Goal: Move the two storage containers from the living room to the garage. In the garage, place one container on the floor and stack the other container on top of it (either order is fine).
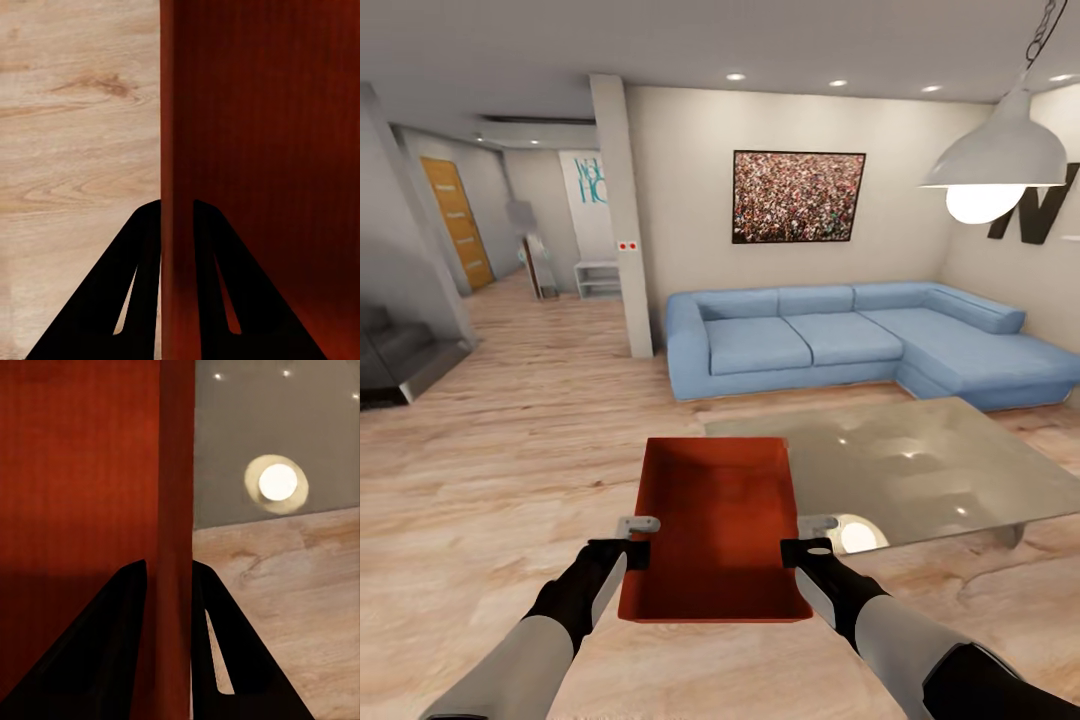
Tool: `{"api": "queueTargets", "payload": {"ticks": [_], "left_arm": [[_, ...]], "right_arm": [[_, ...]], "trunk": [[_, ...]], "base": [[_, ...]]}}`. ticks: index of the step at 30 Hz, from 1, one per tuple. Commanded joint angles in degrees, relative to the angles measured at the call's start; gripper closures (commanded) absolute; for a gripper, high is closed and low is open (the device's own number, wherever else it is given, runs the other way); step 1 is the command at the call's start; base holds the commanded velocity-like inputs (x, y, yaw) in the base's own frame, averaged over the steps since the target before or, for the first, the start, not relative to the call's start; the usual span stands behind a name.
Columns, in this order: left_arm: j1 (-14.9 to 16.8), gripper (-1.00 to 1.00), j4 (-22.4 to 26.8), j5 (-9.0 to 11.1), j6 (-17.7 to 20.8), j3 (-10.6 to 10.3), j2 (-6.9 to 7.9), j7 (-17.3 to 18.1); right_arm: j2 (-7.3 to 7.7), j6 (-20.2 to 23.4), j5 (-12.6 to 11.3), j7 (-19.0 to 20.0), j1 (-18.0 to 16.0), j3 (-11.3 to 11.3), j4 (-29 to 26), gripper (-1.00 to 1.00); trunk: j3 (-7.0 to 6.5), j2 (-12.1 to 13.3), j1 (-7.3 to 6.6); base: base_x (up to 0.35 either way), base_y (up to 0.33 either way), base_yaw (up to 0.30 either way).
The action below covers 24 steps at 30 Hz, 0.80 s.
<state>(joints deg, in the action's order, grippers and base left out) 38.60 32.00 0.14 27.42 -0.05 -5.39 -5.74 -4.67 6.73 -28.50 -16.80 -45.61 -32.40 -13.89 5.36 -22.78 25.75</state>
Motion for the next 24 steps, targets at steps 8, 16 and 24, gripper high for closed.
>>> {"api": "queueTargets", "payload": {"ticks": [8,16,24], "left_arm": [[0.1,1.00,0.7,-2.1,-3.1,0.4,-0.06,-0.4],[0.1,1.00,0.7,-2.1,-3.1,0.4,0.00,-0.4],[0.1,1.00,0.7,-2.0,-3.1,0.4,0.03,-0.4]], "right_arm": [[0.02,0.4,-1.0,-0.5,0.0,-0.9,0.1,1.00],[0.02,0.4,-1.0,-0.5,0.0,-0.9,0.1,1.00],[0.02,0.4,-1.0,-0.5,0.0,-0.9,0.1,1.00]], "trunk": [[0.14,-0.1,0.03],[0.14,-0.1,0.03],[0.14,-0.1,0.03]], "base": [[0.000,0.000,0.277],[0.000,0.000,0.277],[0.000,0.000,0.277]]}}
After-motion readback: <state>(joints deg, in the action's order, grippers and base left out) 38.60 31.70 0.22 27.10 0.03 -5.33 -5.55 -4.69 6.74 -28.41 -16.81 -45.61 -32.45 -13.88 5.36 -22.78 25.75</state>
